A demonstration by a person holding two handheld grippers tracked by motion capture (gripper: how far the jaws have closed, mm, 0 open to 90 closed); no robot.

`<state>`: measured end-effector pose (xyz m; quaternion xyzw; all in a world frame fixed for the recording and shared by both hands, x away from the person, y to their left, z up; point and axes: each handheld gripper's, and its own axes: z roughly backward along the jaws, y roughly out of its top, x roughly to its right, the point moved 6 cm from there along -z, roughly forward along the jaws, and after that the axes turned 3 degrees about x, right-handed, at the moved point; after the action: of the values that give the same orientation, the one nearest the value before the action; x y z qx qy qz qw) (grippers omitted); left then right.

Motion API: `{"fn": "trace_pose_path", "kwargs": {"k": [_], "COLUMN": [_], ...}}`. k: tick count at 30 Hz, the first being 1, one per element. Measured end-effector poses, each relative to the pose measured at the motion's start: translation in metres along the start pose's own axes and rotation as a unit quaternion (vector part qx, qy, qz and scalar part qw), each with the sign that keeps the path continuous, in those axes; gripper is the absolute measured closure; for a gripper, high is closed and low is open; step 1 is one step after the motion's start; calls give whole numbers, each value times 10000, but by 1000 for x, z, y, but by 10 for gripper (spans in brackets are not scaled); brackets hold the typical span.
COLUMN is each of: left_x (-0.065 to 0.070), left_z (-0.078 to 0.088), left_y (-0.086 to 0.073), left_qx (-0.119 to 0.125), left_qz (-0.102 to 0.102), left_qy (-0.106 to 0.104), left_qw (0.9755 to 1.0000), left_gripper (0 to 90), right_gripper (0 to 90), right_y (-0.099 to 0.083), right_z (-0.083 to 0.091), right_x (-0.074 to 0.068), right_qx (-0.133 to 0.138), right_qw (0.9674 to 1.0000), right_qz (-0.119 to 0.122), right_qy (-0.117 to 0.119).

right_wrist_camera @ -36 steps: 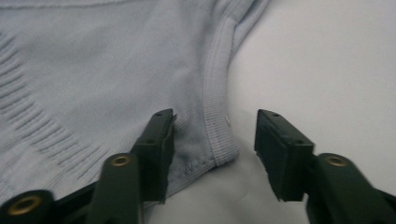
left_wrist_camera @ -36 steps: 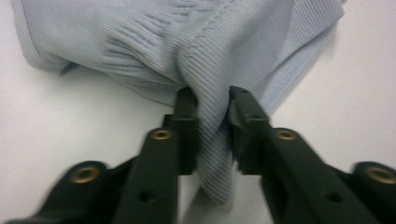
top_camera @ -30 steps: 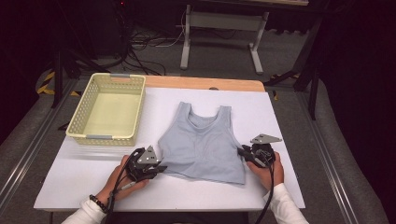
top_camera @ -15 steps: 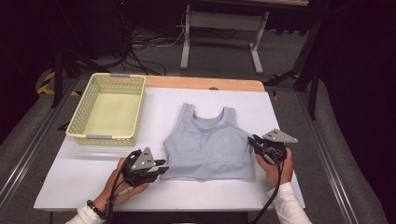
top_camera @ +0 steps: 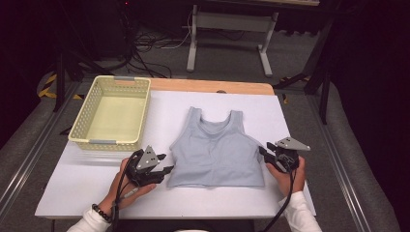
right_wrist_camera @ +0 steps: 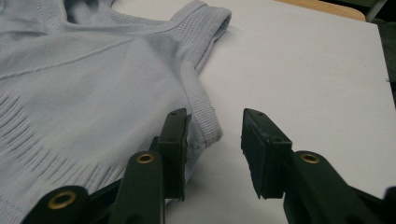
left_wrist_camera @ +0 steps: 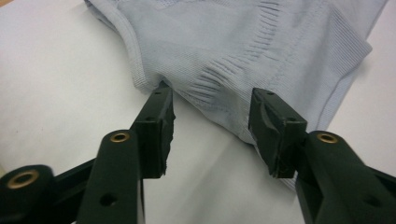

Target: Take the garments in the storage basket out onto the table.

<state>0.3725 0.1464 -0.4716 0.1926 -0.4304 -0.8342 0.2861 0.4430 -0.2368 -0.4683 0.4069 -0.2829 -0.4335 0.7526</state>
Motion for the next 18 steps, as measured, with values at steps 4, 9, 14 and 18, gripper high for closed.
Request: {"fn": "trace_pose_path", "kwargs": {"k": [4, 9, 14, 18], "left_x": [-3, -10, -16, -20], "left_z": [-7, -21, -39, -48], "left_y": [1, 6, 9, 12], "left_qx": [-26, -34, -128, -92], "left_qz": [92, 146, 151, 181], "left_qy": [151, 243, 204, 179], "left_qw": [9998, 9996, 9996, 9996], "left_gripper": [426, 389, 365, 349], "right_gripper": [573, 543, 521, 505], "right_y": [-2, -10, -13, -20], "right_z": [-3, -8, -9, -8], "right_x": [-7, -11, -10, -10], "right_qx": [-109, -290, -358, -436], "right_qw": [9999, 9991, 9988, 9981], "right_qz": [105, 308, 325, 435], "right_qy": [75, 83, 37, 2]}}
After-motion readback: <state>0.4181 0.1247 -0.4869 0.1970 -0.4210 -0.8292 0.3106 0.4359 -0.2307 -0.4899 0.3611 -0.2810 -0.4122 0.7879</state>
